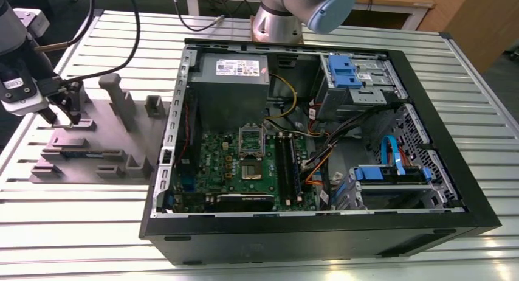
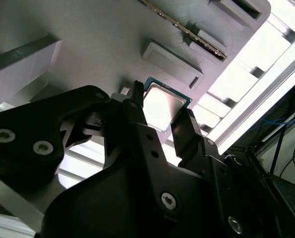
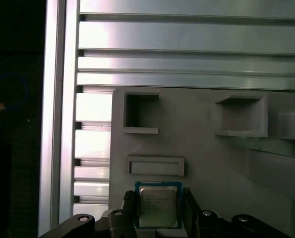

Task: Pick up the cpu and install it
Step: 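Pick up the cpu and move it towards the insertion slot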

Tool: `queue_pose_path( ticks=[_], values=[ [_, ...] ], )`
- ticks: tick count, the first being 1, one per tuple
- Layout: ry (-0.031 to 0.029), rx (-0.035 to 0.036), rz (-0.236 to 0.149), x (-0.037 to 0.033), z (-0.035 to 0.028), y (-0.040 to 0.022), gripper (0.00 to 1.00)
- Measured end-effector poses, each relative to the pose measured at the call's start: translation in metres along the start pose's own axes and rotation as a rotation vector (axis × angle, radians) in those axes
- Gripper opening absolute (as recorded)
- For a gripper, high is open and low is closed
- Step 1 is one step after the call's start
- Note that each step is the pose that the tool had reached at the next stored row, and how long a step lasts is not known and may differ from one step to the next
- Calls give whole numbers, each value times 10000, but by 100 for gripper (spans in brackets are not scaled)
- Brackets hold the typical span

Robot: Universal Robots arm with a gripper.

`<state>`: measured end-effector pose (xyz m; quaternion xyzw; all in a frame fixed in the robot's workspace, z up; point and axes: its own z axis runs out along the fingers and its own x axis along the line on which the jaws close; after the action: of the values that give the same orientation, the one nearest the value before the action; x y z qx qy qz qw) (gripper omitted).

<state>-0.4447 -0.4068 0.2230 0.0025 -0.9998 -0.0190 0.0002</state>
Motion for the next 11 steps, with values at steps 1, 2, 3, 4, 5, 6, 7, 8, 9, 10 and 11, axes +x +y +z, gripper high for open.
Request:
queue_pose_path(
  ticks=[1, 2, 3, 4, 5, 6, 7, 8, 9, 10, 11],
  values=[
    [1, 0, 0, 0, -2, 0, 47],
    [1, 0, 0, 0, -4, 0, 47],
    [0, 0, -1, 0, -5, 0, 47],
    [1, 1, 0, 0, -8, 0, 47],
    [0, 0, -1, 0, -9, 0, 47],
    [0, 0, 0, 0, -18, 1, 47],
    [0, 0, -1, 0, -30, 1, 47],
    [0, 0, -1, 0, -30, 1, 47],
    [0, 0, -1, 0, -30, 1, 47],
    [0, 0, 0, 0, -30, 1, 47],
    [0, 0, 0, 0, -30, 1, 47]
  ],
)
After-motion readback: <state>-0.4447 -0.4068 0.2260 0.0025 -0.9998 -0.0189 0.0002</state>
